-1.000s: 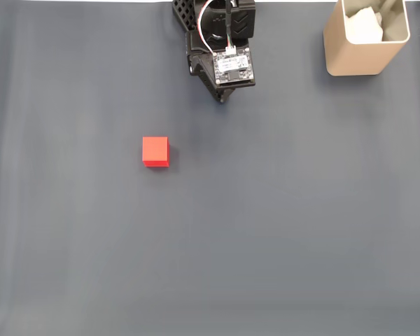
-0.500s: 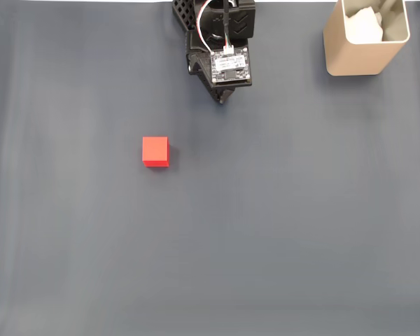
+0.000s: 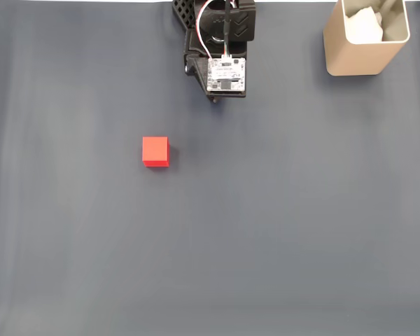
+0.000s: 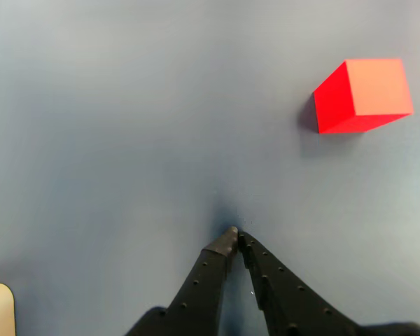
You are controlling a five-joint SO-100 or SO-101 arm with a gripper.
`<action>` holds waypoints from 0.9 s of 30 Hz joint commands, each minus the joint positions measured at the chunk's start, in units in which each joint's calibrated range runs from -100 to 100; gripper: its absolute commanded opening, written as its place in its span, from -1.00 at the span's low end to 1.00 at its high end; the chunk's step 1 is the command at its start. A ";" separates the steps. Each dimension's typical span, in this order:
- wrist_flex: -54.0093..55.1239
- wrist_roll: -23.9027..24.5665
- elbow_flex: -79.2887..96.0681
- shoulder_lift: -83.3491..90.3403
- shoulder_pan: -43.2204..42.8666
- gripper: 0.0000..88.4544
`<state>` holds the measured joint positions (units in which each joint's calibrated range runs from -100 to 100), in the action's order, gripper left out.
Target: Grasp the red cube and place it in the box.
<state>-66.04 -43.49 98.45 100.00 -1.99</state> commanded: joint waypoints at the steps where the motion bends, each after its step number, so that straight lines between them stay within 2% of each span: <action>1: 3.47 0.34 -2.28 -0.35 0.18 -1.00; 16: 18.32 0.20 -14.68 -7.88 0.68 -1.00; 27: 18.08 0.29 -31.27 -21.81 2.81 -1.00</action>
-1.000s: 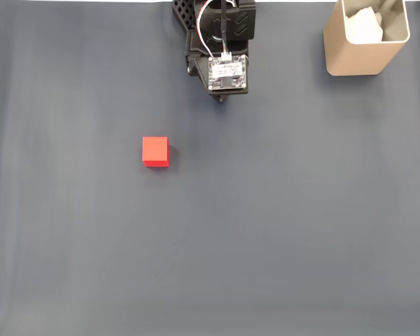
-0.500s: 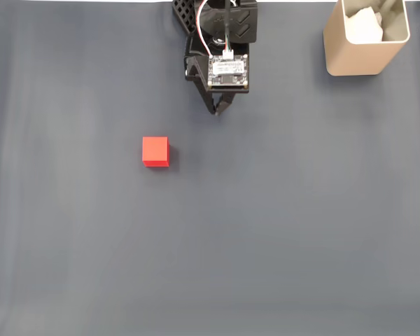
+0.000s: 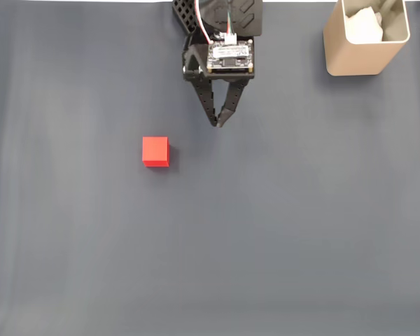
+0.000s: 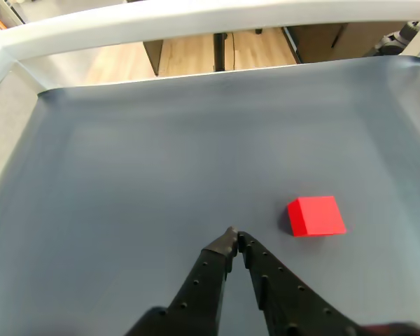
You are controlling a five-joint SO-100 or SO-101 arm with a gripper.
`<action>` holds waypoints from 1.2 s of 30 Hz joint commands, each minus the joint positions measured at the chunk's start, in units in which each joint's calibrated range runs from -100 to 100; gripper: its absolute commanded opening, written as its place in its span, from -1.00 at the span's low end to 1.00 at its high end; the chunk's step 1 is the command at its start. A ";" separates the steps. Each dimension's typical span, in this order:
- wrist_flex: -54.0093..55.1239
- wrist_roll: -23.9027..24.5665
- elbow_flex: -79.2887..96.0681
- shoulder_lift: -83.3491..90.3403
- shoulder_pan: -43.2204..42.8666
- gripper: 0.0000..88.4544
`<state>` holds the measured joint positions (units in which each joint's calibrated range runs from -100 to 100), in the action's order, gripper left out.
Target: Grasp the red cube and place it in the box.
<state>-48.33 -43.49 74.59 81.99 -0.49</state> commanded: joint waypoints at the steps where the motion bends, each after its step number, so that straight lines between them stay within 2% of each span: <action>1: 0.12 0.29 -8.77 -4.84 1.80 -1.00; 21: -12.11 -5.13 -29.10 -21.62 18.91 -1.00; 28: -12.35 -7.52 -32.02 -24.83 24.59 -0.98; 36: -12.60 -9.18 -33.30 -26.30 26.86 -0.99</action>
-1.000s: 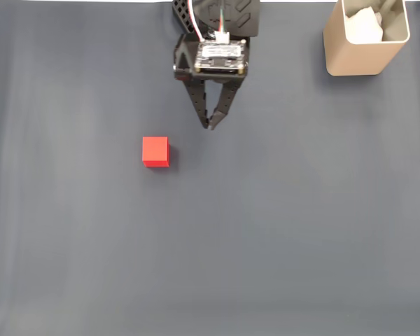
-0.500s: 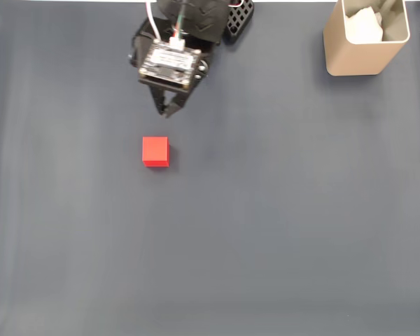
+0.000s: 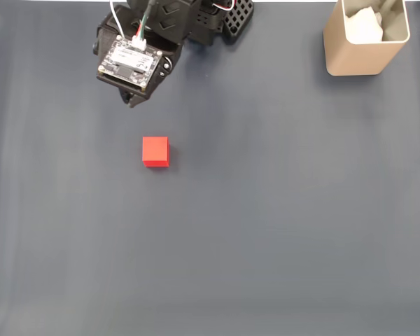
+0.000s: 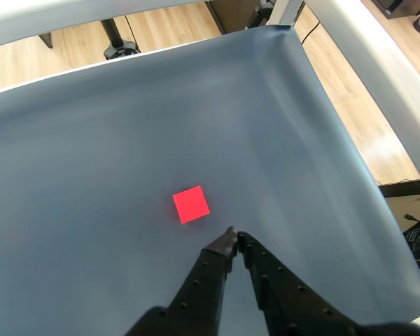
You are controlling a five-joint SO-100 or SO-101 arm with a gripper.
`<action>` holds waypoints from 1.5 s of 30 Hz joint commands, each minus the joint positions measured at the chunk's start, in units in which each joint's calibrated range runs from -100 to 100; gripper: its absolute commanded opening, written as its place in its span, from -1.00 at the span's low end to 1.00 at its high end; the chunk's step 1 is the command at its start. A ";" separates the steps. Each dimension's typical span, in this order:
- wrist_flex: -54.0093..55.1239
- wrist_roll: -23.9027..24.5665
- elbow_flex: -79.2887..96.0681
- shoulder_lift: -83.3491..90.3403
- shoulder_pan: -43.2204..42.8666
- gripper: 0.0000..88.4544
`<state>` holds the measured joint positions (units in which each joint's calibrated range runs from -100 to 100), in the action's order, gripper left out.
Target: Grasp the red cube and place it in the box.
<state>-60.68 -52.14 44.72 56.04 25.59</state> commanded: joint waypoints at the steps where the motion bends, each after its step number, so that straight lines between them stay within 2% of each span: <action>1: -0.25 -0.78 -3.51 -0.44 0.85 -0.99; 7: -1.16 -2.88 -4.52 -1.82 0.43 -0.95; 12: -0.01 -4.59 -4.52 -2.95 0.57 -0.72; 16: 0.65 -5.62 -4.52 -4.07 0.43 -0.62; 23: 1.88 -5.03 -4.70 -5.28 0.36 -0.36; 29: 2.29 -5.27 -4.70 -6.24 0.14 -0.32; 31: 2.95 -4.05 -4.61 -6.32 0.22 -0.24; 35: 3.19 -5.03 -4.24 -6.67 0.07 -0.24; 39: 4.59 -4.84 -3.70 -6.84 0.00 -0.15; 45: 6.23 -4.00 -3.15 -7.88 -0.49 -0.16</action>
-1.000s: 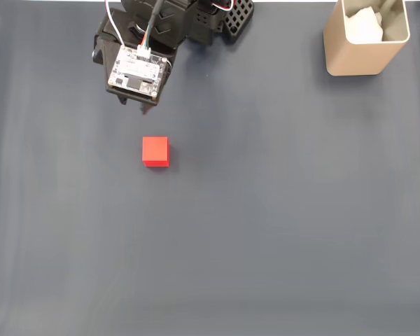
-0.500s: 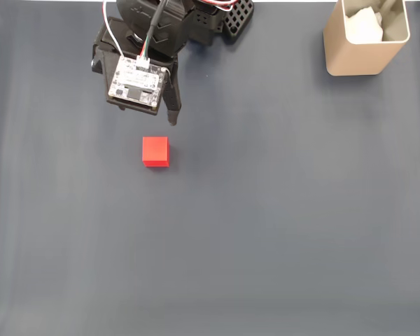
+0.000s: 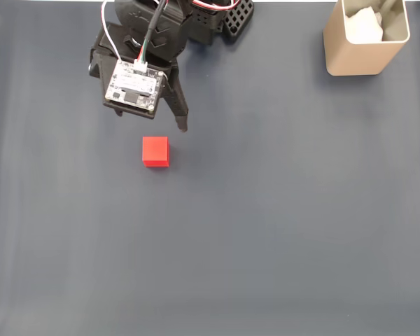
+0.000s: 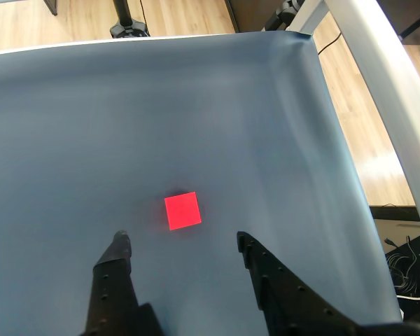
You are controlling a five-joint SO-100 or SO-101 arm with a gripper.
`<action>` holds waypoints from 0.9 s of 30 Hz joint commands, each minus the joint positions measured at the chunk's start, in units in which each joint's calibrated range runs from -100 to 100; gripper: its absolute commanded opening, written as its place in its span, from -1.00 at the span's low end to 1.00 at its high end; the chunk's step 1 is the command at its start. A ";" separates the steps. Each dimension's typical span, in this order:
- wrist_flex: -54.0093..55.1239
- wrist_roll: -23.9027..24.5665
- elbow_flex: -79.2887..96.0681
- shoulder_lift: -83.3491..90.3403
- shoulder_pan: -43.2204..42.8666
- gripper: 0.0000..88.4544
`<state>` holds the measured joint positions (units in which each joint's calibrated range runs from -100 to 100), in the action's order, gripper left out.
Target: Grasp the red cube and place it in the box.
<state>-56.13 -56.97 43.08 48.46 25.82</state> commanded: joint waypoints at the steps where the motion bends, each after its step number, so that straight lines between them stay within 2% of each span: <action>1: 2.26 1.22 -1.15 -0.39 -0.79 -0.16; 27: 16.13 3.22 8.06 -7.22 -1.29 -0.16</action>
<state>-41.43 -54.04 51.55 41.77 24.99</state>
